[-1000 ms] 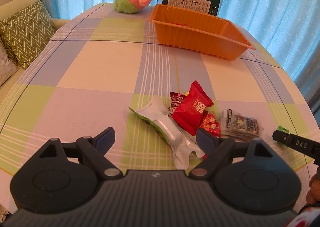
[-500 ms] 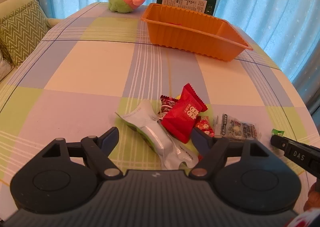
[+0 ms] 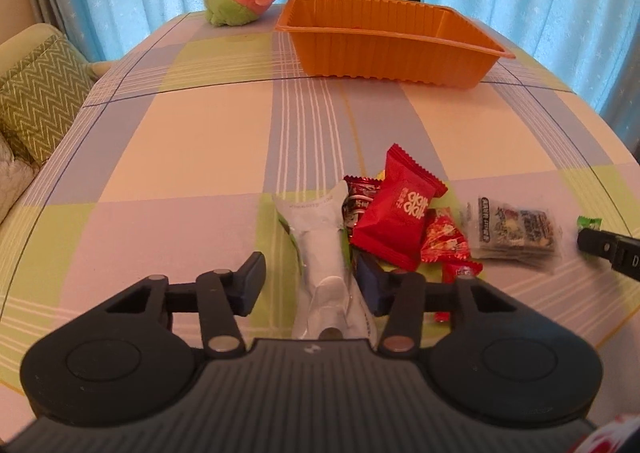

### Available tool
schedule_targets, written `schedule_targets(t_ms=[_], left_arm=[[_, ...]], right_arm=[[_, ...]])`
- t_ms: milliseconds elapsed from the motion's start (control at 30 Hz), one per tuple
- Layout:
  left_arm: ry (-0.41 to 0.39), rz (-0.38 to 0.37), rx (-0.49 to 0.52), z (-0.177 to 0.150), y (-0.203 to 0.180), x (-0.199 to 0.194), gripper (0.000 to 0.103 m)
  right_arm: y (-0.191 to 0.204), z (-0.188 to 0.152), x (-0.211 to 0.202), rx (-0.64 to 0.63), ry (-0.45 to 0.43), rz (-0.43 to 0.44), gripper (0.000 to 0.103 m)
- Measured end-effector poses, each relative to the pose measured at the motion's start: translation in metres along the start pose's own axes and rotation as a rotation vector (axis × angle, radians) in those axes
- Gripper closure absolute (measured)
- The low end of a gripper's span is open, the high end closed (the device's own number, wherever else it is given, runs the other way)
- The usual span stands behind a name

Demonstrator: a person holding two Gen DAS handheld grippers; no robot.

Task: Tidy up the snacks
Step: 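Lift both held snacks and carry them over the orange basket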

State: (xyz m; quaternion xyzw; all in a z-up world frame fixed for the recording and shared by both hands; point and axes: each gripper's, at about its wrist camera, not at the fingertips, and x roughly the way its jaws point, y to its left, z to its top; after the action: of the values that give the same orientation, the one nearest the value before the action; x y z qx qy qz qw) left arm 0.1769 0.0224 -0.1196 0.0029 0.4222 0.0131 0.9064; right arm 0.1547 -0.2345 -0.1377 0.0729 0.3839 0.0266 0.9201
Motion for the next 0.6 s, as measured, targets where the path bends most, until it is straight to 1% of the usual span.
schedule_targets(t_ms=[67, 133, 200, 400, 600], left_arm=[[0.004, -0.006, 0.01, 0.002, 0.0, 0.003, 0.062], [0.008, -0.007, 0.022, 0.003, 0.0, 0.006, 0.067], [0.003, -0.008, 0.027, 0.004, -0.001, 0.007, 0.076], [-0.008, 0.017, 0.018, 0.0, 0.003, -0.001, 0.076], [-0.026, 0.016, -0.003, 0.001, 0.01, -0.019, 0.076]], right_arm=[[0.001, 0.0, 0.0, -0.004, 0.0, 0.0, 0.081], [0.0, 0.0, 0.0, -0.002, 0.001, -0.002, 0.081], [0.0, 0.0, 0.0, 0.001, 0.003, -0.003, 0.081], [0.003, 0.001, -0.003, -0.015, -0.008, 0.006, 0.081], [0.008, 0.005, -0.013, -0.023, -0.028, 0.018, 0.081]])
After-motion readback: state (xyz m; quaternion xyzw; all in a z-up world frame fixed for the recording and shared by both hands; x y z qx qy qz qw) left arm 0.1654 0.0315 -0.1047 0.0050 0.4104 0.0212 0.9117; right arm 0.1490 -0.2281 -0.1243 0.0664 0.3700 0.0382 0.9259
